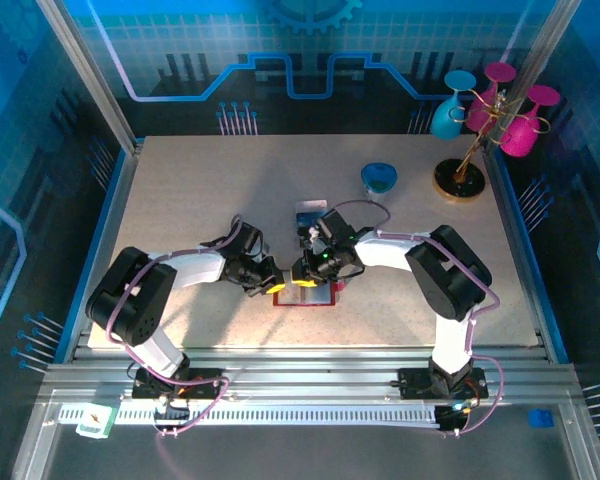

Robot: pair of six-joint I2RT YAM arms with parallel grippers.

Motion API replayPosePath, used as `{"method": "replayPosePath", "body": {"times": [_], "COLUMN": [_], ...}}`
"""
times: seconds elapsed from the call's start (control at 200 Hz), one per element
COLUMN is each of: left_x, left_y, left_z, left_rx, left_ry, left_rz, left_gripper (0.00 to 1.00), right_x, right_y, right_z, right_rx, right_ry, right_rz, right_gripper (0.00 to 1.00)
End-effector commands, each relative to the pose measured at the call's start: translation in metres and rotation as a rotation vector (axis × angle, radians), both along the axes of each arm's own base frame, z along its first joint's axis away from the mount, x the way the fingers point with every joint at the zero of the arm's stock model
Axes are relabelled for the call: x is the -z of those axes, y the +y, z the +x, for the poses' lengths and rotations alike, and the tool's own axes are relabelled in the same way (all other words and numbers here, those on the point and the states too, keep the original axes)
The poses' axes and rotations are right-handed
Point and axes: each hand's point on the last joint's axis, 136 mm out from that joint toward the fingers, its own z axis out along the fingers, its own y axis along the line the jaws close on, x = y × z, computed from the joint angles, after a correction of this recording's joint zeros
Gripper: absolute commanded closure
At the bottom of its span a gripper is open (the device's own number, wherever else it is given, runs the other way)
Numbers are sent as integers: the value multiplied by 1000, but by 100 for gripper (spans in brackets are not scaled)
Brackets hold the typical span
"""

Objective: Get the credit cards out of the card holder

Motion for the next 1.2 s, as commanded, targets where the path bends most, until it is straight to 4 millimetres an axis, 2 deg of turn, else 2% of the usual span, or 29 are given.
{"method": "replayPosePath", "body": {"times": [0.0, 0.565, 0.82, 0.955, 1.19], "left_x": [0, -1, -9, -15, -18], "left_y": [2, 6, 5, 7, 0], "left_z": [0, -4, -2, 0, 2], "left_rx": [16, 10, 5, 6, 11], "left_ry": [2, 4, -9, -24, -22], "left_rz": [0, 7, 1, 13, -34], "left_gripper": [90, 89, 86, 77, 80], "right_x": [3, 17, 11, 9, 8], "right_y": [4, -9, -17, -21, -27], "right_z": [-6, -11, -9, -8, -7], "right_rx": [-23, -40, -47, -56, -68], "right_ry": [14, 13, -21, -37, -53], "right_rz": [-1, -85, -133, -161, -201], "right_gripper": [75, 75, 75, 75, 75]}}
